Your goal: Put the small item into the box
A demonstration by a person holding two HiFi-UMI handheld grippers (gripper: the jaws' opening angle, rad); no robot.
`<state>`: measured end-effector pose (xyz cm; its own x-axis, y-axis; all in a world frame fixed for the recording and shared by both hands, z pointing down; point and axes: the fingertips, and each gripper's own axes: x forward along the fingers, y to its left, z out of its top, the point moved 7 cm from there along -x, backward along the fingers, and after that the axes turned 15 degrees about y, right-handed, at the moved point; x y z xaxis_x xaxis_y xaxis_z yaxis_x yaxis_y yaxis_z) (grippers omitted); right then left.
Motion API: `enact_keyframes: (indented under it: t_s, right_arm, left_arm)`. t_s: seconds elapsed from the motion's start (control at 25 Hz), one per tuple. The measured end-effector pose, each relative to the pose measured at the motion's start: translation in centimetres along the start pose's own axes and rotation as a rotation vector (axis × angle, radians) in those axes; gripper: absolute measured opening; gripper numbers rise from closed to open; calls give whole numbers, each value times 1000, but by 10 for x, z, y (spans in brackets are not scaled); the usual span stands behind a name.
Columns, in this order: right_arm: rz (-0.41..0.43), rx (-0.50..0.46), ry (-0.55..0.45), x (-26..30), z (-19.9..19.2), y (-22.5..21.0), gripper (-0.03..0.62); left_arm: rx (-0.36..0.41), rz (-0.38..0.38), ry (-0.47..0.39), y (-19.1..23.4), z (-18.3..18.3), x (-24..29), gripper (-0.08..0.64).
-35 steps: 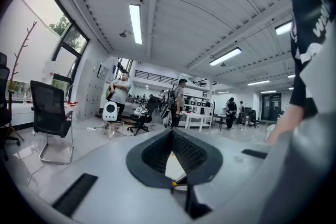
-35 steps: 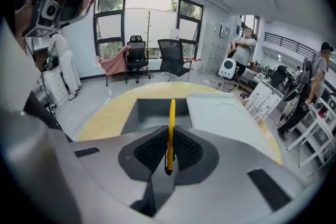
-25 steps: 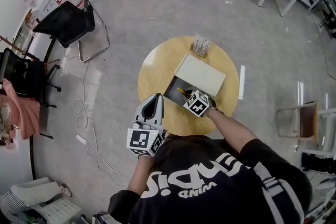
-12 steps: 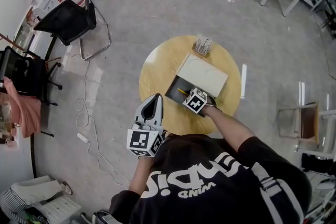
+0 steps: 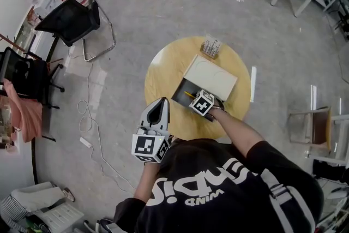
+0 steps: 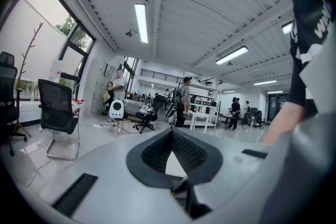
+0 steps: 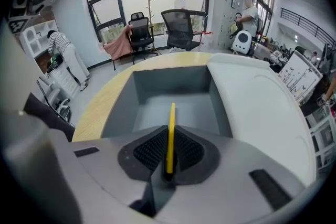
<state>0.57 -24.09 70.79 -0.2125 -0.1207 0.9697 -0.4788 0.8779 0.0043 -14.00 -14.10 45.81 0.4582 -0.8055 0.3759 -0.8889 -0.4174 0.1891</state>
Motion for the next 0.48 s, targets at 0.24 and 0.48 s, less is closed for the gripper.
enact_keyframes:
  t_s: [0.24, 0.48]
  right_arm:
    - [-11, -13, -5, -1, 1, 0, 28]
    - [-1, -22, 10, 0, -3, 4, 28]
  left_arm:
    - [-7, -2, -3, 1, 3, 0, 9]
    - [-13, -2, -4, 0, 0, 1, 9]
